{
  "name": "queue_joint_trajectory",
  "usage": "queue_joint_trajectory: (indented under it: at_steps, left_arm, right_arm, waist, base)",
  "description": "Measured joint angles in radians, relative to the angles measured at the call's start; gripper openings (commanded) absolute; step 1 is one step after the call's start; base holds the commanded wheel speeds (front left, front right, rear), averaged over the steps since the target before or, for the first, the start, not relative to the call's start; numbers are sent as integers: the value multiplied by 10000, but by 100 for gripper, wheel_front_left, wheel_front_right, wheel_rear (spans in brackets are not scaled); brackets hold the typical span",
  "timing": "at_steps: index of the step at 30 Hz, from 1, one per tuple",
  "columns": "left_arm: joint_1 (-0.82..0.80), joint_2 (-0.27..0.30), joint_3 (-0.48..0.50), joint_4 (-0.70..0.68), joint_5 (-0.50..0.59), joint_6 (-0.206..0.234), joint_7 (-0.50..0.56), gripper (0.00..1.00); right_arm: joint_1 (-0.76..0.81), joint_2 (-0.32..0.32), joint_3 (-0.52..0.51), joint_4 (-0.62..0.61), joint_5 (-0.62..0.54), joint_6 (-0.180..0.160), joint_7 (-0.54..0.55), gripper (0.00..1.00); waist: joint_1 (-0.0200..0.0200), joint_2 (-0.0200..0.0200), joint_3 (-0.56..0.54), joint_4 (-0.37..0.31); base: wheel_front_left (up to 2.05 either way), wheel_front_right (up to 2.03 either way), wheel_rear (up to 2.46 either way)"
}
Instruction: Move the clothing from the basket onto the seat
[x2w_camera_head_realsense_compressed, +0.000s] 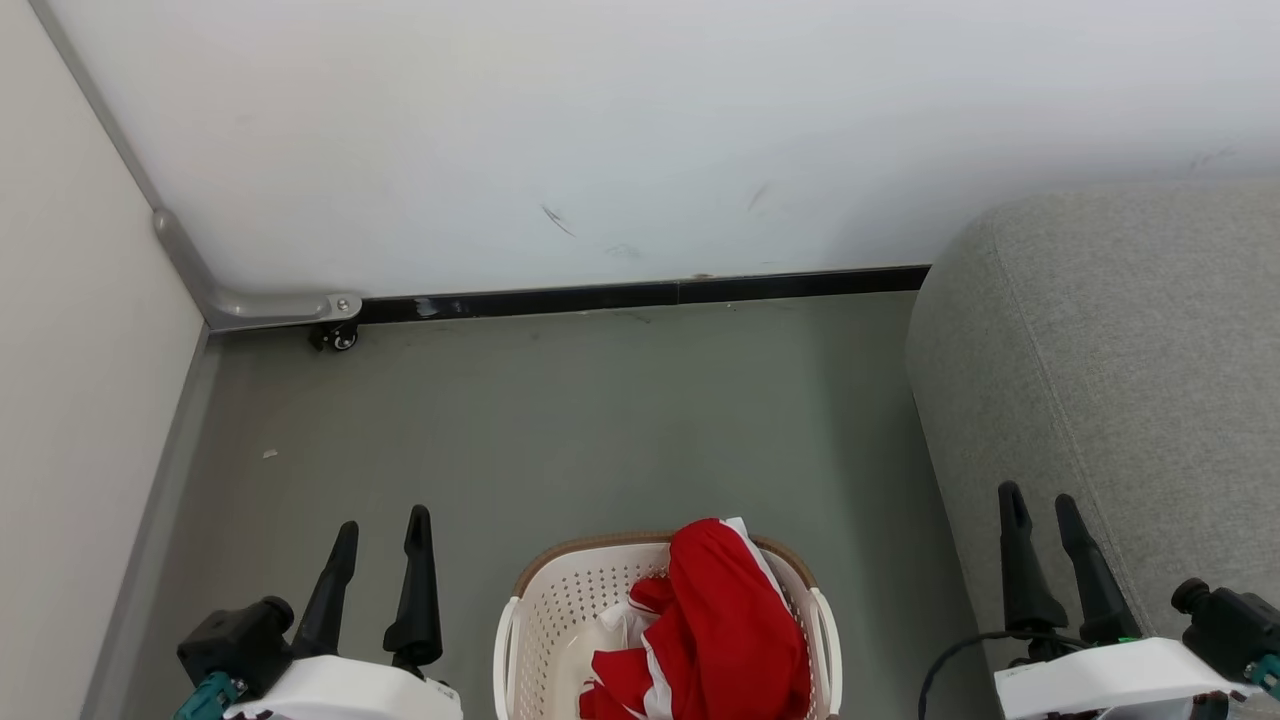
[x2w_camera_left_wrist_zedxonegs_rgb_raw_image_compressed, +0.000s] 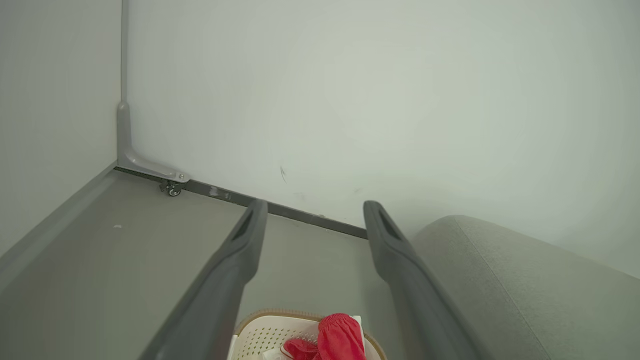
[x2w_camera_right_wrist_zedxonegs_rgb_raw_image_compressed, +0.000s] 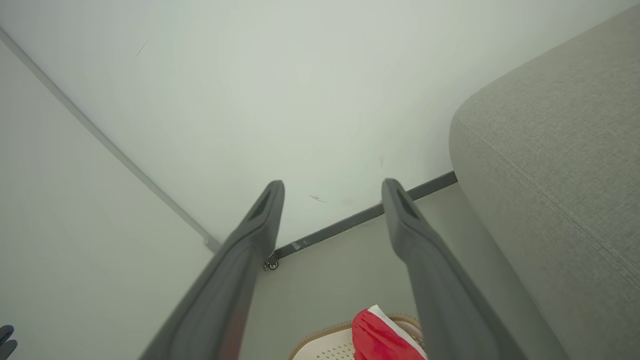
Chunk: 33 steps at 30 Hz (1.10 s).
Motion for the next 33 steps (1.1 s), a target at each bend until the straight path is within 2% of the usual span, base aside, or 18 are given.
queue_joint_trajectory:
  at_steps: [23,33]
  left_arm:
    - [206,117,-543,-100,3557,604,-817,100]
    - [206,134,-522,-13,3428,683,-817,100]
  right_arm:
    - [55,-12,343,336,-3091,0,-826,100]
    - [50,-13,378,466,-3091,0,-834,100]
  waist:
    - [-6,0,111,143]
    - [-7,0,154,135]
  base:
    - [0,0,0]
    - [0,0,0]
